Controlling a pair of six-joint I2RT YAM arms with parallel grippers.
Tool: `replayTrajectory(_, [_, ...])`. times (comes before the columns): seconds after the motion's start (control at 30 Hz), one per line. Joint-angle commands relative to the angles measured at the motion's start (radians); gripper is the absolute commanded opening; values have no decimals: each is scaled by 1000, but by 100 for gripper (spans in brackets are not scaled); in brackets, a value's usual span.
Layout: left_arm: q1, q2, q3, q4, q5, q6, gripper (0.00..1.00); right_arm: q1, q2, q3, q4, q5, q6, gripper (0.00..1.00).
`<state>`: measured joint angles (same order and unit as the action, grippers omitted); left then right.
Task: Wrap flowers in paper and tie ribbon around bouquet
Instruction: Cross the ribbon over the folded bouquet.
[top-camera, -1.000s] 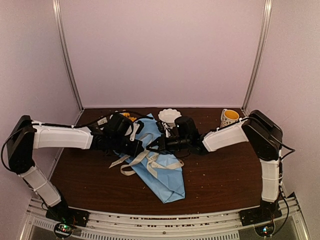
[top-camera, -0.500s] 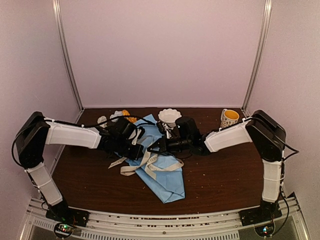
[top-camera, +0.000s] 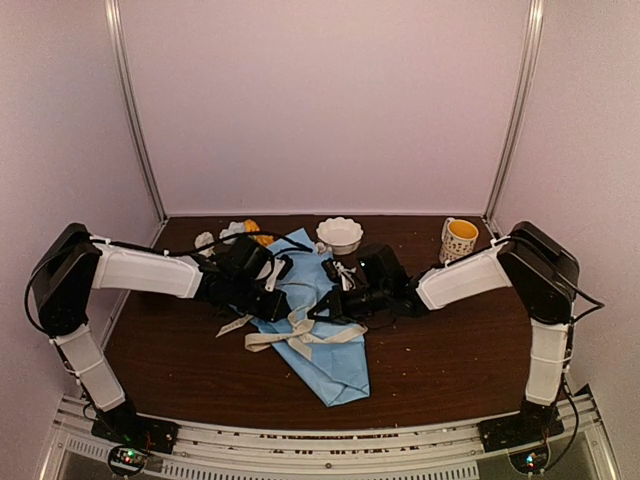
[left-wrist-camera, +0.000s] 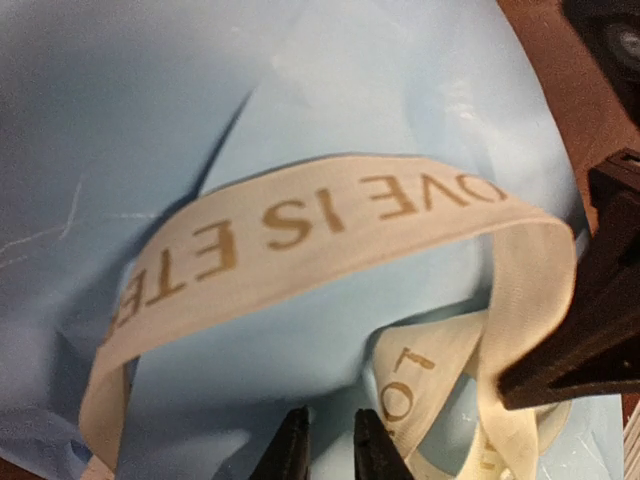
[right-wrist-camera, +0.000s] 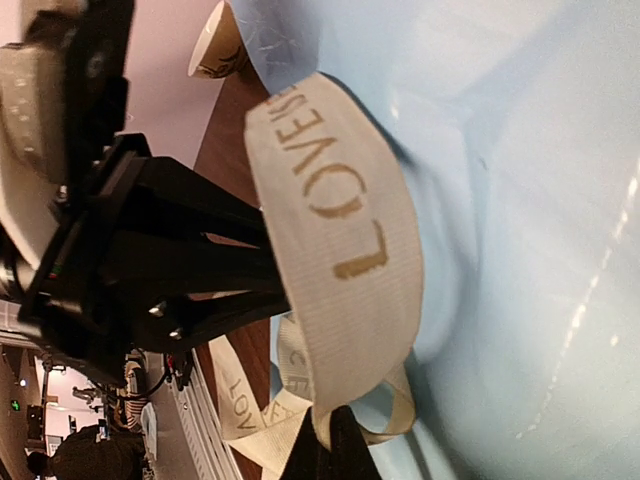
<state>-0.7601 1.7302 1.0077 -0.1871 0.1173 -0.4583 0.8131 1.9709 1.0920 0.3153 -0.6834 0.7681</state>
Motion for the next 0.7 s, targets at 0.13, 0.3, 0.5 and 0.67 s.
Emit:
replayTrajectory(0.13, [3,-8,8,85,184,79,32,1,59,28,-46,13,-19,0])
replayTrajectory(0.3, [4,3,24,50,208,108,40,0,60,34,-61,17,-30,0])
replayTrajectory(0.5, [4,42,44,26,238,128,46,0,56,40,-69,18,-36,0])
replayTrajectory(0.67, [-8,53,68,19,239,153,53,0,53,39,-76,22,-41,0])
